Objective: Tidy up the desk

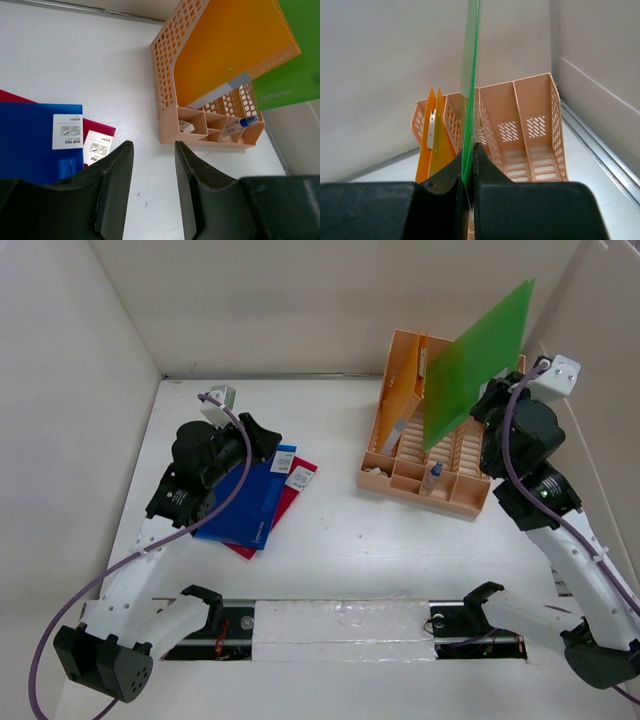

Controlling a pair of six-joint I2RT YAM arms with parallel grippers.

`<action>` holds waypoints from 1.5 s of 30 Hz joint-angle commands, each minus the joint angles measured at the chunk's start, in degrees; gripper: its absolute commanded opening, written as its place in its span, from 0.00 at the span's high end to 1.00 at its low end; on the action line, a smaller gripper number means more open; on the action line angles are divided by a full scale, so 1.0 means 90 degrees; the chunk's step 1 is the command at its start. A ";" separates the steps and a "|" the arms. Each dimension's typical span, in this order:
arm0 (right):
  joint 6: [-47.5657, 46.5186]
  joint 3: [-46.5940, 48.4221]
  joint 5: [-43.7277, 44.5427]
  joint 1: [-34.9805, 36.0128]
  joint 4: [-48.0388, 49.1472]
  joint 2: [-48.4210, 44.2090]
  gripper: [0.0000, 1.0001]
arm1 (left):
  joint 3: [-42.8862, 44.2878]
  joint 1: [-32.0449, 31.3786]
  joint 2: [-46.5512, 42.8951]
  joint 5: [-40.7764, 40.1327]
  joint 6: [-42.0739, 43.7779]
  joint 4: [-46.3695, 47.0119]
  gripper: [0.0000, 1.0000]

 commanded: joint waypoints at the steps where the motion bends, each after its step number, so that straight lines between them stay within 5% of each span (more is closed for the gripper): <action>1: 0.0056 -0.0018 -0.0243 -0.0140 0.0459 0.0322 1.00 | -0.0003 0.0024 -0.0138 -0.0005 0.0058 0.0216 0.65; 10: 0.0154 -0.0300 -0.0674 -0.0345 0.1034 0.1123 1.00 | -0.0003 0.0024 -0.0177 0.0024 0.0068 0.0196 0.65; 25: -0.0129 -0.0643 0.0029 -0.0579 0.2626 0.1728 1.00 | 0.0017 0.0024 -0.0059 -0.0015 0.0068 0.0206 0.65; 43: 0.1139 -0.1082 -0.0635 -0.0648 0.1260 0.1983 1.00 | 0.0026 0.0024 0.0116 0.0082 0.0038 0.0226 0.65; 45: 0.1189 -0.0966 -0.0606 -0.0648 0.1006 0.1992 0.93 | 0.0017 0.0024 0.0107 0.0005 0.0048 0.0226 0.65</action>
